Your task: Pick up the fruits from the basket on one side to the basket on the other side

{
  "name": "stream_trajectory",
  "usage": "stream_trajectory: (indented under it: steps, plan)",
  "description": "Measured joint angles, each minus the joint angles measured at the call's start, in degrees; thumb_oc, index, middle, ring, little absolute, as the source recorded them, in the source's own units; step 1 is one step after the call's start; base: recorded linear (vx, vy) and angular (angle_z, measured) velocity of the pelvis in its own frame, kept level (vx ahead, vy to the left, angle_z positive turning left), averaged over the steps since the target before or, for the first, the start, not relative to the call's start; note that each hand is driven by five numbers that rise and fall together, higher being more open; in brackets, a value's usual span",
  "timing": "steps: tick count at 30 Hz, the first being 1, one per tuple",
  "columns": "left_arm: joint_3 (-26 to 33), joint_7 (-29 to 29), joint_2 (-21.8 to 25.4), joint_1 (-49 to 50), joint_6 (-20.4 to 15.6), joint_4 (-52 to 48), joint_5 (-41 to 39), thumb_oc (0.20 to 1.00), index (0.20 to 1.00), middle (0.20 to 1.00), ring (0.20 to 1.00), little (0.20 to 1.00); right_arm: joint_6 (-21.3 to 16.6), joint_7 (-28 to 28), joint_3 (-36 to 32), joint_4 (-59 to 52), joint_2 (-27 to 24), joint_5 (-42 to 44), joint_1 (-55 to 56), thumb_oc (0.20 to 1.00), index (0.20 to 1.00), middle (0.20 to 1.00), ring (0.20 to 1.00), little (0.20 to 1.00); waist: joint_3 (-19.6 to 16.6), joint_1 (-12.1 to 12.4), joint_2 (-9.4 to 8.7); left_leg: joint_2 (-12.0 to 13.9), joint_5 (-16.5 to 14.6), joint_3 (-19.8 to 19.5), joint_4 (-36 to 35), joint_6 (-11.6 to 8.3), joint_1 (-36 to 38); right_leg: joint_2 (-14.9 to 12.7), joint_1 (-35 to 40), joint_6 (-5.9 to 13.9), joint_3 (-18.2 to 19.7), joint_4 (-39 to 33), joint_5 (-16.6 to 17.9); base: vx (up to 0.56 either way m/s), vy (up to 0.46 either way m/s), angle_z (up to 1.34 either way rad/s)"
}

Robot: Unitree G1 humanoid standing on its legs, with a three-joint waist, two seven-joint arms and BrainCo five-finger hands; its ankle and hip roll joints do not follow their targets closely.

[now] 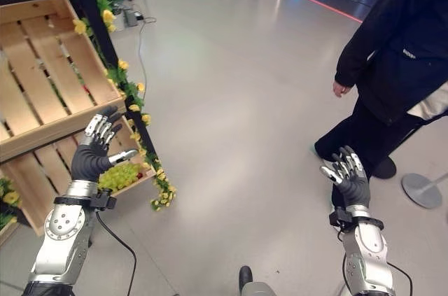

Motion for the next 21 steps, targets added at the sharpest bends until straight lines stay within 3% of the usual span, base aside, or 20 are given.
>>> stream_trajectory:
  steps: [4, 5, 6, 7, 8, 10, 11, 12, 13, 14, 15, 16, 21]
  plan:
    - [-0.99, -0.59, 0.15, -0.6, 0.17, 0.6, 0.0, 1.0, 1.0, 1.0, 1.0, 1.0, -0.09, -0.95, -1.49, -0.12, 0.74, -0.39, 0.5, 1.0, 1.0, 1.0, 1.0, 1.0, 1.28, -2.62, -1.2, -1.84, -1.05, 3.23, 1.29, 1.39, 0.43, -1.06, -1.57, 1.98, 3.21, 0.49, 1.81, -0.11, 0.112, -0.53]
    - [-0.93, -0.63, 0.27, -0.36, 0.29, 0.75, 0.01, 1.0, 1.0, 1.0, 1.0, 1.0, -0.1, -0.96, -1.42, 0.13, 0.91, -0.64, -0.28, 1.0, 1.0, 1.0, 1.0, 1.0, 1.94, -1.72, -1.18, -1.45, -1.72, 4.4, 1.16, 1.82, 0.74, -1.79, -2.01, 4.14, 3.03, -0.05, 1.17, -0.13, 0.103, -0.79]
    - [-1.26, -0.65, 0.46, -0.8, 0.56, 1.29, 0.01, 1.0, 1.0, 1.0, 1.0, 1.0, -0.24, -1.14, -1.67, 0.21, 1.27, -1.11, 0.26, 1.0, 1.0, 1.0, 1.0, 1.0, 2.61, -2.8, -1.48, -1.92, -2.67, 6.26, 3.21, 2.1, 0.02, -2.32, -3.34, 4.82, 0.43, -0.1, -1.26, -0.18, 0.141, -0.86]
    - [-0.92, -0.59, 0.71, -0.67, 0.52, 1.32, -0.01, 1.0, 1.0, 1.0, 1.0, 1.0, -0.23, -1.16, -1.6, 0.35, 1.6, -1.33, -0.04, 1.0, 1.0, 1.0, 1.0, 1.0, 3.2, -1.53, -1.32, -1.38, -2.91, 6.99, 3.81, 2.49, -0.43, -3.14, -3.87, 5.17, -1.51, 0.8, -1.73, -0.07, 0.159, -1.09]
    - [-0.87, -0.51, 0.93, -0.6, 1.09, 2.14, 0.02, 1.0, 1.0, 1.0, 1.0, 1.0, -0.25, -1.55, -1.39, 0.57, 1.93, -1.54, -0.56, 1.0, 1.0, 1.0, 1.0, 1.0, 4.7, -0.69, 0.34, 0.44, -3.22, 9.71, 4.96, 3.13, -1.37, -5.5, -6.34, 4.01, -12.18, 5.4, -4.67, 0.0, 0.109, -0.99]
    - [-0.85, -0.48, 0.39, -0.57, 1.28, 2.11, 0.01, 1.0, 1.0, 1.0, 1.0, 1.0, -0.23, -1.74, -1.26, 0.29, 1.81, -1.79, -0.27, 1.0, 1.0, 1.0, 1.0, 1.0, 5.29, -0.46, 1.67, 2.24, -3.63, 10.91, 5.33, 2.67, -1.16, -6.93, -7.29, 3.26, -21.36, 16.54, -6.29, 0.04, -0.012, -0.75]
    - [-0.63, -0.42, 0.46, -0.41, 1.23, 1.97, -0.01, 1.0, 1.0, 1.0, 1.0, 1.0, -0.24, -1.84, -1.26, 0.08, 1.77, -2.07, -0.15, 1.0, 1.0, 1.0, 1.0, 1.0, 5.17, -0.14, 1.55, 2.34, -3.53, 11.79, 5.07, 2.24, -0.63, -6.91, -6.44, 3.03, -21.88, 18.74, -6.59, 0.02, -0.085, -0.51]
    - [-0.21, -0.39, 0.56, -0.37, 1.24, 1.95, -0.01, 1.0, 1.0, 1.0, 1.0, 1.0, -0.25, -1.86, -1.1, -0.16, 1.66, -2.07, -0.16, 1.0, 1.0, 1.0, 1.0, 1.0, 4.77, -0.17, 0.94, 2.15, -3.56, 12.65, 4.92, 1.51, -0.49, -6.19, -4.43, 1.25, -21.79, 16.62, -8.74, 0.06, -0.133, -0.45]
    - [0.28, -0.32, 0.2, -0.55, 1.26, 1.96, -0.02, 1.0, 1.0, 1.0, 1.0, 1.0, -0.26, -1.86, -0.96, -0.2, 1.52, -2.07, -0.66, 1.0, 1.0, 1.0, 1.0, 1.0, 4.71, -0.33, 0.88, 2.32, -3.44, 12.7, 4.84, 1.13, -0.46, -5.44, -3.66, -1.46, -21.8, 14.17, -8.35, 0.09, -0.1, -0.28]
    - [0.8, -0.29, 0.08, -0.43, 1.22, 1.95, -0.02, 1.0, 1.0, 1.0, 1.0, 1.0, -0.26, -1.88, -0.93, -0.42, 1.22, -2.07, -1.17, 1.0, 1.0, 1.0, 1.0, 1.0, 4.64, -1.18, 1.2, 2.76, -3.01, 13.06, 4.18, 0.15, -0.13, -3.52, -2.7, -2.75, -21.52, 11.28, -7.0, 0.12, -0.123, -0.27]
    - [0.92, -0.17, -0.07, -0.35, 1.17, 2.04, -0.06, 1.0, 1.0, 1.0, 1.0, 1.0, -0.26, -1.89, -0.87, -0.4, 0.77, -2.08, -1.24, 1.0, 1.0, 1.0, 1.0, 1.0, 4.33, -0.27, 1.84, 2.92, -2.75, 13.68, 3.97, 0.14, 0.1, -2.34, -2.49, -2.68, -19.43, 10.46, -6.49, 0.1, -0.089, -0.55]
    - [1.09, 0.04, -0.37, -0.38, 1.14, 2.03, -1.1, 1.0, 1.0, 1.0, 1.0, 1.0, -0.27, -1.89, -0.82, -0.41, -0.22, -2.09, -1.52, 1.0, 1.0, 1.0, 1.0, 1.0, 4.02, -0.16, 2.56, 3.48, -2.82, 13.41, 3.63, -0.25, 0.51, -0.84, -2.52, -3.81, -18.04, 9.24, -5.75, 0.08, -0.084, -0.58]
    - [0.93, 0.07, -1.05, -0.88, 1.1, 1.97, -1.77, 1.0, 1.0, 1.0, 1.0, 1.0, -0.46, -2.43, -1.4, -0.45, -1.7, -2.03, -1.24, 1.0, 1.0, 1.0, 1.0, 1.0, 2.44, -1.82, 4.53, 4.47, -2.82, 13.31, 2.67, -1.86, 1.11, 2.36, -2.26, -5.43, -15.81, 5.71, -4.22, 0.08, -0.095, -0.44]
